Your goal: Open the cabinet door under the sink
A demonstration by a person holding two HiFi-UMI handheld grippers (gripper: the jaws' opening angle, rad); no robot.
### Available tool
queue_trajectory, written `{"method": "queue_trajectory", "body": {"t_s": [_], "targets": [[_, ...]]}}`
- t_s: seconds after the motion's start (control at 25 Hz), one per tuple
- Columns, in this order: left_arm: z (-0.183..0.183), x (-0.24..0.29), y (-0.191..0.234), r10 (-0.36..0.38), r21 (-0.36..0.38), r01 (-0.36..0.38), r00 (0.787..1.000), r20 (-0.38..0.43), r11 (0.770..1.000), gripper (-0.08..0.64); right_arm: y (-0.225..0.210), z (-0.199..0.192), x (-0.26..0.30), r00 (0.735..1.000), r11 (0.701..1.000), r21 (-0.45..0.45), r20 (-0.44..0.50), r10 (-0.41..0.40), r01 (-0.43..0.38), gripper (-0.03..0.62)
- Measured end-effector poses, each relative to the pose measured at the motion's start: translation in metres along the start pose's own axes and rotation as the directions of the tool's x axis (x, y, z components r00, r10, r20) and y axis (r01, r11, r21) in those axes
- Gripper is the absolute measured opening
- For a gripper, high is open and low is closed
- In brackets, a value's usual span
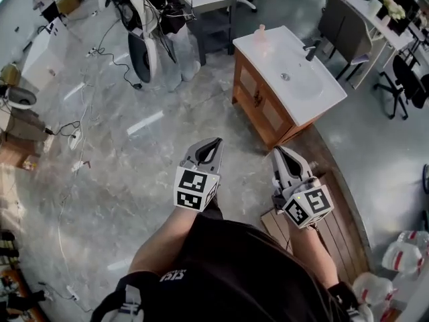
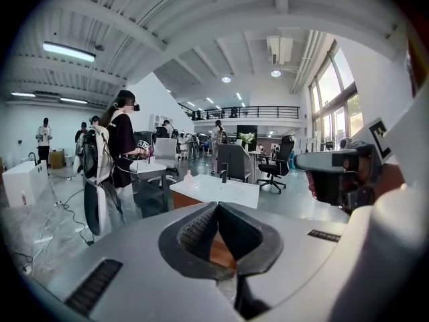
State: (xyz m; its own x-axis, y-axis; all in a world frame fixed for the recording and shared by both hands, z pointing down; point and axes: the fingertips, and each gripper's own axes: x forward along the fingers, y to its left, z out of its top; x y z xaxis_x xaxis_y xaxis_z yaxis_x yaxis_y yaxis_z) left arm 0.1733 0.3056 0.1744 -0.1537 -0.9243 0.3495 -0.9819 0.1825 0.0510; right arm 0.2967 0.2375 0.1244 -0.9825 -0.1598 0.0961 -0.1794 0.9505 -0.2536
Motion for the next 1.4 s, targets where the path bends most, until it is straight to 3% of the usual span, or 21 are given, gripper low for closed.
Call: {"method": "queue_trajectory", "body": {"t_s": [0.28,0.52,0.76,1.28,1.4], "targets": [[0.024,0.072,0.099,-0.080,0.029,0.081,0.997,-0.020,0.996,0.018,-0.025,0.000,0.124,0.997,0.996,0.033,-0.025,-0.078,0.079,0.014],[0.020,0.114,0.142,-0.123,0.018,0.125,0.990,-0.071,0.992,0.018,-0.039,-0.013,0.174,0.991,0.991,0.064,-0.068,-0.112,0.116,0.014],[0.003,0.173,0.141,-0.192,0.004,0.194,0.971,-0.140,0.981,0.018,-0.094,-0.034,0.201,0.980,0.977,0.111,-0.101,-0.172,0.183,0.014],[0.061,0.362,0.138,-0.277,0.108,0.300,0.943,-0.185,0.948,0.018,-0.260,-0.034,0.259,0.958,0.947,0.156,-0.109,-0.265,0.280,0.014],[0.060,0.396,0.135,-0.305,0.108,0.330,0.932,-0.197,0.938,0.018,-0.285,-0.042,0.269,0.950,0.938,0.170,-0.126,-0.284,0.303,0.014]]}}
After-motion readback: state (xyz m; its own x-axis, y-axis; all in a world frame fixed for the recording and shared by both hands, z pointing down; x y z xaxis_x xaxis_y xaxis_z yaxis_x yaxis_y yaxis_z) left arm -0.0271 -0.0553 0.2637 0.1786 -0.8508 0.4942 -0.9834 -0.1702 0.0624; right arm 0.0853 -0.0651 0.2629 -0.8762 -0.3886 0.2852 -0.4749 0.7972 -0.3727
